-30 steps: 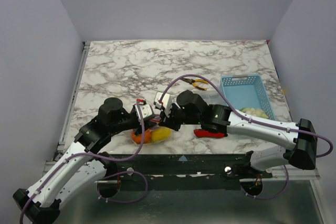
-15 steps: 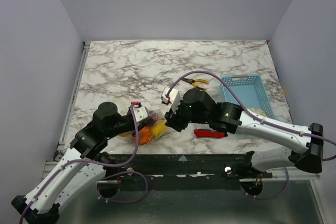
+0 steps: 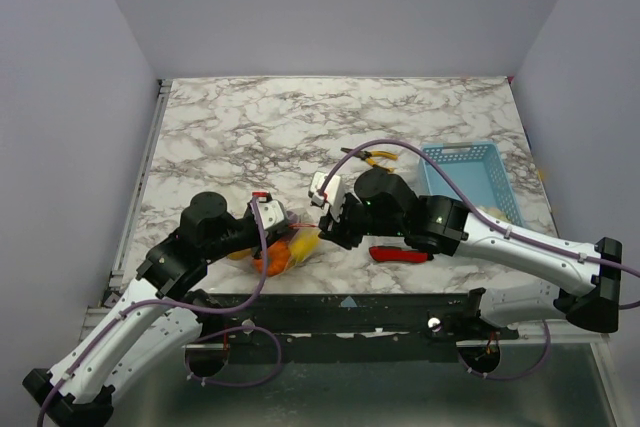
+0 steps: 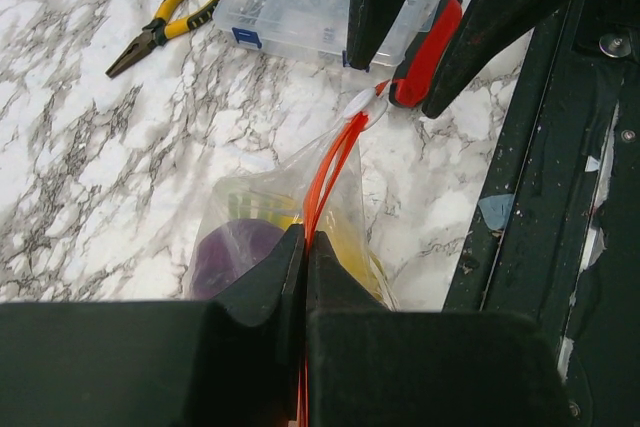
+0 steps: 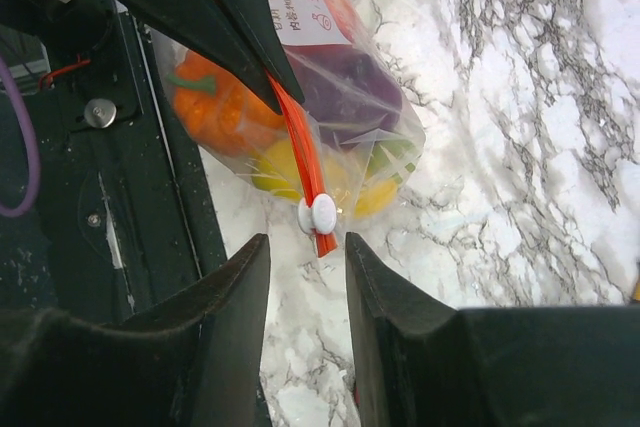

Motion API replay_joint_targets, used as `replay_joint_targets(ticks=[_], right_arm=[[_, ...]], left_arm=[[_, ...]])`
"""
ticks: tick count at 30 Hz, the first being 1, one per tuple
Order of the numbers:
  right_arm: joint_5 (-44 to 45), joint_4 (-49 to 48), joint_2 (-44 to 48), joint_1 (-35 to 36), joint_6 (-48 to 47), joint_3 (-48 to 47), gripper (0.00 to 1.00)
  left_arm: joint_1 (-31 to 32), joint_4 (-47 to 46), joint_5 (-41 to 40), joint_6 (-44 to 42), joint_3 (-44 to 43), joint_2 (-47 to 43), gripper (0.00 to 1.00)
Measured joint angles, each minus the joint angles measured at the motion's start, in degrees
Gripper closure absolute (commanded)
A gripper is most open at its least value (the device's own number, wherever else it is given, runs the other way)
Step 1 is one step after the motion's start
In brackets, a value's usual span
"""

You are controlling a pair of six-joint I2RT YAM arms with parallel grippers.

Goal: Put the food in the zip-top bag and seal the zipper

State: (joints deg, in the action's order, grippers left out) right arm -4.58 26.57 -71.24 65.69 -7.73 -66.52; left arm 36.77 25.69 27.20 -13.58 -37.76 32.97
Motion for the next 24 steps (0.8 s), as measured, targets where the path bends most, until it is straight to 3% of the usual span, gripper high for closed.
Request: replay_joint_targets(ticks=[24], right_arm=[[-3.0, -5.7, -1.5, 0.0, -9.7, 2.5, 0.78]], left_arm=[[0.0, -0.3, 0.0, 0.0, 0.0, 0.4, 1.0]])
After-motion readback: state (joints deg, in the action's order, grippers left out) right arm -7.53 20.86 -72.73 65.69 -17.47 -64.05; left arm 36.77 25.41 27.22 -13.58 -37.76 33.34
